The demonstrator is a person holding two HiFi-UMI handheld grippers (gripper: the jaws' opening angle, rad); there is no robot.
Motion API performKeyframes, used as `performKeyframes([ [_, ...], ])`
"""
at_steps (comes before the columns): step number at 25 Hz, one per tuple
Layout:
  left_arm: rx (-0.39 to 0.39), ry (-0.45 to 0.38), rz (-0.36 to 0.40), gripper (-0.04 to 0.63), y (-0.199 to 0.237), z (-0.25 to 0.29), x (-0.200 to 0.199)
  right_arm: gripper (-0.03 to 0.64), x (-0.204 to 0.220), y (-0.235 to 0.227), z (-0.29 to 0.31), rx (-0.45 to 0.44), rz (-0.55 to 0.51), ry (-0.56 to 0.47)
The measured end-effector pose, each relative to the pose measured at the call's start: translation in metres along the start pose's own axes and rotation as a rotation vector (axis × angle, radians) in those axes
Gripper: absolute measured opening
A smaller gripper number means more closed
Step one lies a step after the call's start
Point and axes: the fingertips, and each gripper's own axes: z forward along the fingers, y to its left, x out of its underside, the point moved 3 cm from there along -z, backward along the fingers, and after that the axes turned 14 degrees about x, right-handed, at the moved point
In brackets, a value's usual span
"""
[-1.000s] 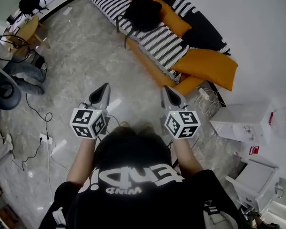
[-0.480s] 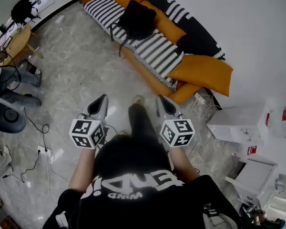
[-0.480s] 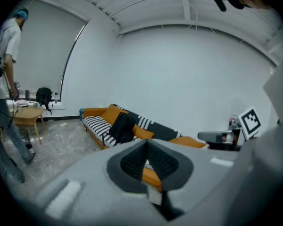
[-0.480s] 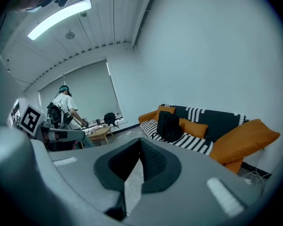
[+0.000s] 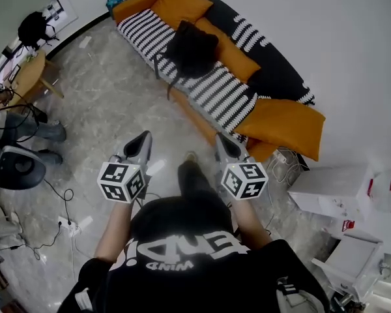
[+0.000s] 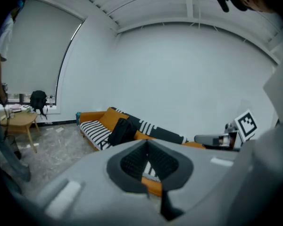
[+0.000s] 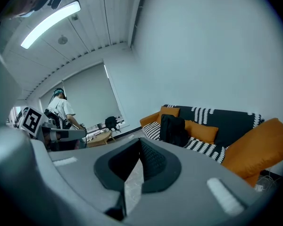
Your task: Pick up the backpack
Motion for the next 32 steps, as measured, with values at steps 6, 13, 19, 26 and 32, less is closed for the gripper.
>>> performKeyframes([
  [6,-0.014,-0.007,-0.007,0.000,0.038,0.062,-0.051,0.000,-0.059,-0.018,0.069,-0.038,-0.016,0.001],
  [13,-0.022,-0.034,-0.044,0.000,0.078,0.145,-0.088,0.000,-0.104,-0.067,0.148,-0.060,-0.009,0.028],
  [19,-0.027,-0.042,-0.054,0.000,0.106,0.189,-0.108,0.000,-0.132,-0.083,0.198,-0.083,-0.006,0.043],
  [26,-0.024,-0.022,-0.072,0.000,0.153,0.226,-0.122,0.000,-0.145,-0.091,0.250,-0.068,-0.003,0.076],
  [32,0.009,0.008,-0.079,0.000,0.217,0.277,-0.142,0.000,-0.171,-0.096,0.320,-0.032,0.008,0.081],
])
